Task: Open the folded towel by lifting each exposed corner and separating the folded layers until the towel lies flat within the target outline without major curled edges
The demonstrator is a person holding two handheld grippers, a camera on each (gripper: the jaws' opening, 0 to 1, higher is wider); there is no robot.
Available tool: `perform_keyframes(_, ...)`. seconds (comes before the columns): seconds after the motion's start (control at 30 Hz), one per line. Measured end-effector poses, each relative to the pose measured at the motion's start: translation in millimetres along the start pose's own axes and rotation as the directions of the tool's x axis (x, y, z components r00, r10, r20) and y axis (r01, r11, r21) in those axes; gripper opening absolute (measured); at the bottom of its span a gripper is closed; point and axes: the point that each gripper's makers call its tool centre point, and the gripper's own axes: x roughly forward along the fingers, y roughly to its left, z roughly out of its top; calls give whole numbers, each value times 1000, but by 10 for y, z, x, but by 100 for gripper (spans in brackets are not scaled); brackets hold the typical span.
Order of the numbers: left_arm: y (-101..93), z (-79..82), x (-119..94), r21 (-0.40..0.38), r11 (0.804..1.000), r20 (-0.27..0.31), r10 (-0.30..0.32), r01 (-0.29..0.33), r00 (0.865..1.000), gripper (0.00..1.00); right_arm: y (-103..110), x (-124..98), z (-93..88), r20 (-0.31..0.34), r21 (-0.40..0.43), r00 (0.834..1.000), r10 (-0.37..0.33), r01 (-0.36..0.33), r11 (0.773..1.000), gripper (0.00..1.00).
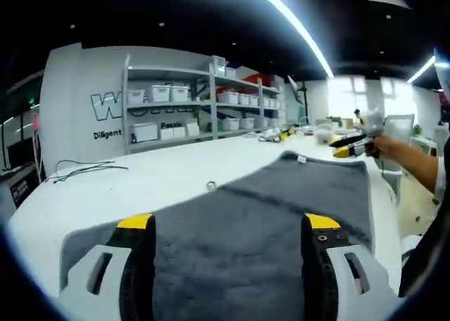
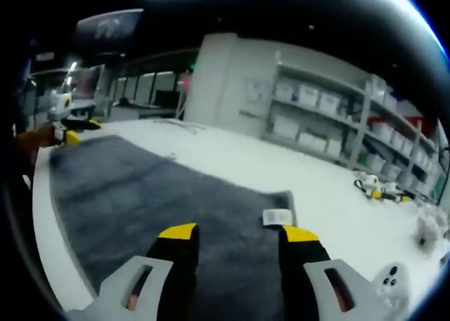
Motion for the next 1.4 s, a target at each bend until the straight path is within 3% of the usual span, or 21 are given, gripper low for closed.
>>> perform_keyframes(0.33,373,-420,-200,-62,995,-96,69,-75,993,87,294,-40,-254,-66,21,996,65,-64,998,52)
perform_keyframes(0.5,472,-570,-280,-71,992,-128,95,-104,987,88,462,-52,-338,-83,59,990,118,-113,992,62)
perform_keyframes(0.67,543,-664,-340,-83,989,-155,109,-123,982,89,553,-50,-482,-133,49,983,129,-123,991,67)
perform_keyframes(0.83,589,-803,-359,-47,990,-212,120,-133,970,89,608,-47,-570,-152,82,978,145,-134,988,72)
perform_keyframes(1.0,612,-812,-339,-56,990,-206,113,-127,972,90,592,-61,-629,-142,160,979,144,-121,980,73)
perform_keyframes(1.4,635,-815,-335,-63,992,-207,98,-113,973,90,643,-35,-612,-126,169,980,152,-129,977,79)
